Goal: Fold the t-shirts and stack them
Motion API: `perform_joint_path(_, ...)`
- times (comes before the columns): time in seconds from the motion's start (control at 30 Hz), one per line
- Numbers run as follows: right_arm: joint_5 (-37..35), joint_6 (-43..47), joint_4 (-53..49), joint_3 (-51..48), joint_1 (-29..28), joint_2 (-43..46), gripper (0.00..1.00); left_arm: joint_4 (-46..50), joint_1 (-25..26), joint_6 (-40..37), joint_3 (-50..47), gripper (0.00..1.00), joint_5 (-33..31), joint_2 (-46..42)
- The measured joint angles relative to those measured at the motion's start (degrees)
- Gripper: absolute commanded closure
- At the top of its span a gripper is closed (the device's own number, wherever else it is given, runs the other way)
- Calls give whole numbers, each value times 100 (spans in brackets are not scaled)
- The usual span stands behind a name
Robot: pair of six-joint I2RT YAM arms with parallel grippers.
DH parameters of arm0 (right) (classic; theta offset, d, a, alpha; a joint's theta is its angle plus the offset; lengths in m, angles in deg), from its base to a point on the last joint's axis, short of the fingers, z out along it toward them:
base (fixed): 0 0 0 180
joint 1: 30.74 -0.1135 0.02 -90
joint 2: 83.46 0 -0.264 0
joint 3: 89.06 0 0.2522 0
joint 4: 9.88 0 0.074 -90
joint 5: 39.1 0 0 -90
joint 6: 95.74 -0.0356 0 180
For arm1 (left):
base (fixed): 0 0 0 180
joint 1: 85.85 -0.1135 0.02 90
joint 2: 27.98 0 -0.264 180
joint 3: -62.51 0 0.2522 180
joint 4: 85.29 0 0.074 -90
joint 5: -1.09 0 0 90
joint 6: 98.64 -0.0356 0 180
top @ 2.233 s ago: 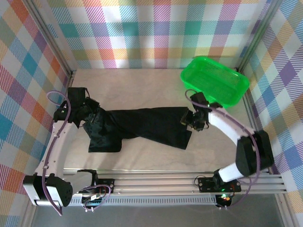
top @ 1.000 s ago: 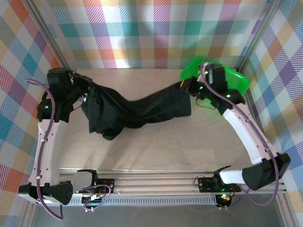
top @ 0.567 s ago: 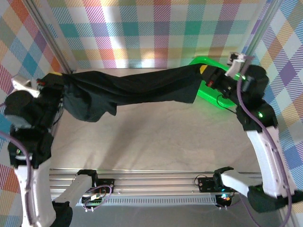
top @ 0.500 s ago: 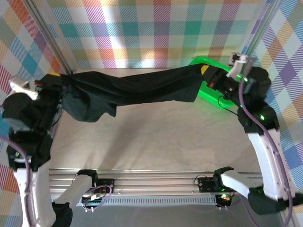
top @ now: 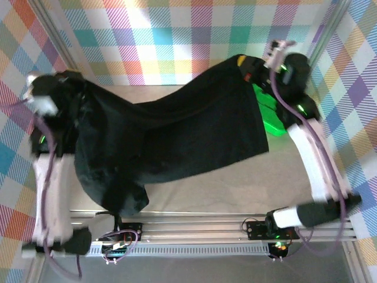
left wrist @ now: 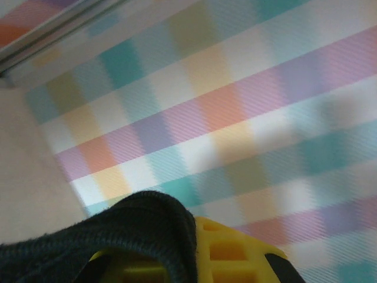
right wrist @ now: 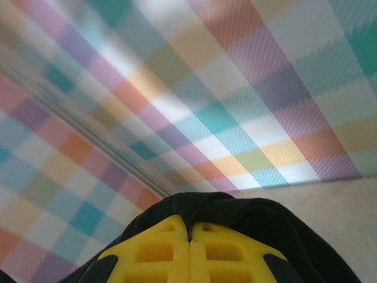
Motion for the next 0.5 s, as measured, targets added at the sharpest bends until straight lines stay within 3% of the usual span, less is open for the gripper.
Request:
perform_joint_path(0.03, 52, -39, -44, 302, 22, -614, 50, -35, -76, 24, 87, 50, 90, 560)
perform_joint_path(0.07, 114, -83, -122, 575, 37, -1130, 43, -28, -142, 15, 203, 22, 195, 1097)
perform_joint_path(0.1, 177, -103, -264, 911, 57, -1703, 34, 66, -216, 7, 426, 1, 348, 1788)
perform_joint_path(0.2, 326, -120, -885, 1670, 59, -3110, 31, 605, -393, -195, 1069, 0, 706, 3464)
perform_joint_path(0.3, 328, -87, -1384, 1325, 39, -3552, 30, 1193, -498, -470, 975, 0, 901, 4017)
perform_joint_path(0.4, 317, -85, -1410, 28, -52, -3091, 32, 1419, -540, -656, 76, 2, 973, 3488)
perform_joint_path(0.5, 262, -90, -1386, -1248, -219, -2328, 35, 1478, -538, -686, -1429, 9, 1064, 2157)
